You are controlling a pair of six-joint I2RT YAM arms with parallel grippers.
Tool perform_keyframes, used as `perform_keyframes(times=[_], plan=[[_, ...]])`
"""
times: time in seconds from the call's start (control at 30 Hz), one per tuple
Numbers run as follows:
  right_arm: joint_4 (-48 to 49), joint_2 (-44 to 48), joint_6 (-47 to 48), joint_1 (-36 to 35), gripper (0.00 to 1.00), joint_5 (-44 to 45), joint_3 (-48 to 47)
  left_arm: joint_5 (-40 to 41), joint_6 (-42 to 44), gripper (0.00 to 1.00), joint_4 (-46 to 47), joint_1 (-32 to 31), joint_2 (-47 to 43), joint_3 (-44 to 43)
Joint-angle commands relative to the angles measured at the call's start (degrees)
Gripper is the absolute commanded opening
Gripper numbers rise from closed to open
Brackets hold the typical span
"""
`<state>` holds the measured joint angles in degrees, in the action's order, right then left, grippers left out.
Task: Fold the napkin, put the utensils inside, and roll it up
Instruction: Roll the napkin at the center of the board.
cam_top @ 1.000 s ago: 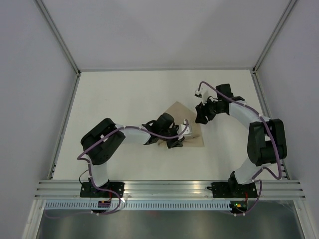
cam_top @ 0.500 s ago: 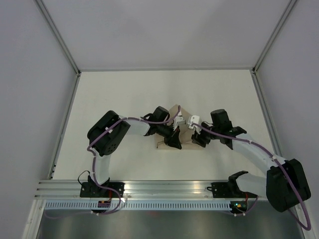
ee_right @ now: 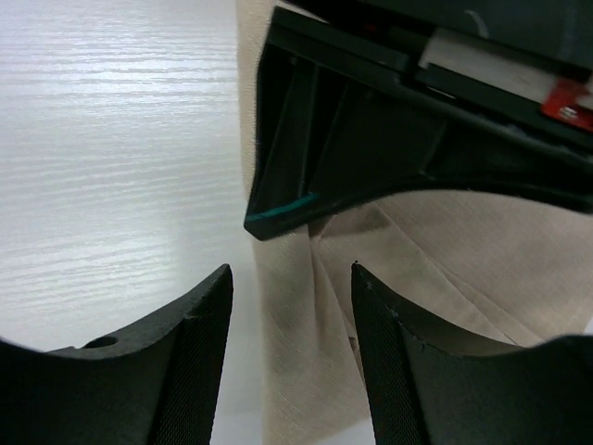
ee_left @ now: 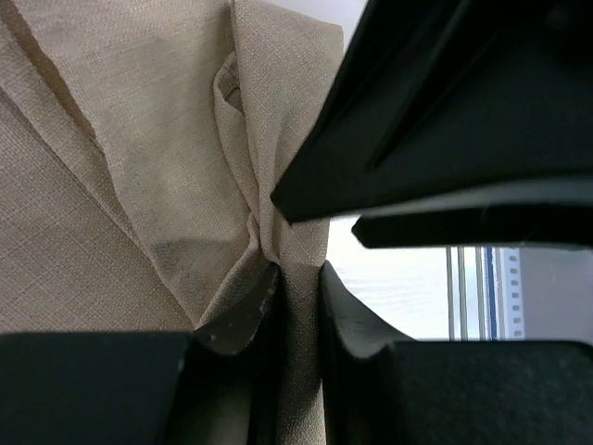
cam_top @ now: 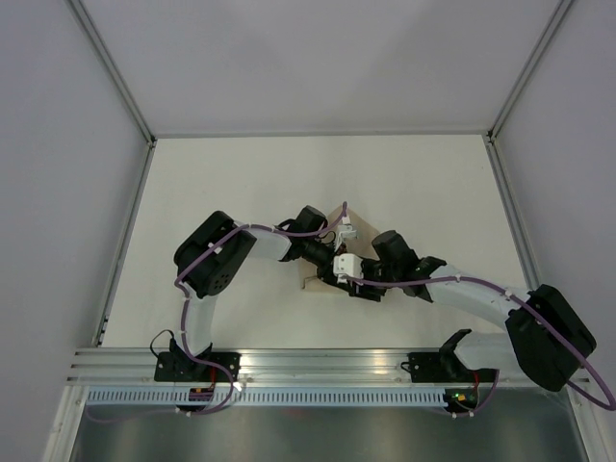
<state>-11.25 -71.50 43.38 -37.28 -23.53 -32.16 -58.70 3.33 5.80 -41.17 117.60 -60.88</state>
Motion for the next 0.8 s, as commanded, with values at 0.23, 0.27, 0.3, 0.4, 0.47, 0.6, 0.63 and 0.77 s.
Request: perform_keyframes(times=[0.23,0.27,0.3,0.4,0.47,0.6,0.63,0.77], plan=[[2.1,-5.7,0.9,-4.4,0.54,5.0,-1.4,1.8,-0.1,0.02,-4.4,-0.2,2.7,0.9],[2.1,-6.3,0.9,-4.4,0.53,5.3,-1.7,1.7,-0.2,0.02,-4.3,-0.3,2.7,0.9],[2.4,-7.2,1.0,-4.4,0.51,5.6,-1.7,1.7,-0.1,0.02,-4.3,-0.3,2.7,0.9],[2.7,-8.7,1.3,-4.5,0.47,5.9,-1.8,1.6,0.1,0.02,-4.3,-0.2,2.5,1.0],[2.5,-9.2,1.3,-4.6,0.44,5.8,-1.9,1.7,0.2,0.02,-4.4,-0.2,2.4,1.1],[1.9,-10.7,1.3,-4.5,0.25,5.4,-2.5,1.9,0.4,0.02,-4.5,-0.1,1.7,1.2],[1.6,-11.0,1.3,-4.6,0.2,5.2,-2.9,2.4,0.5,0.03,-4.5,-0.1,1.4,1.3],[-1.0,-12.3,2.0,-4.4,0.05,4.9,-3.6,4.1,-1.0,0.3,-2.3,0.6,-1.1,2.4]])
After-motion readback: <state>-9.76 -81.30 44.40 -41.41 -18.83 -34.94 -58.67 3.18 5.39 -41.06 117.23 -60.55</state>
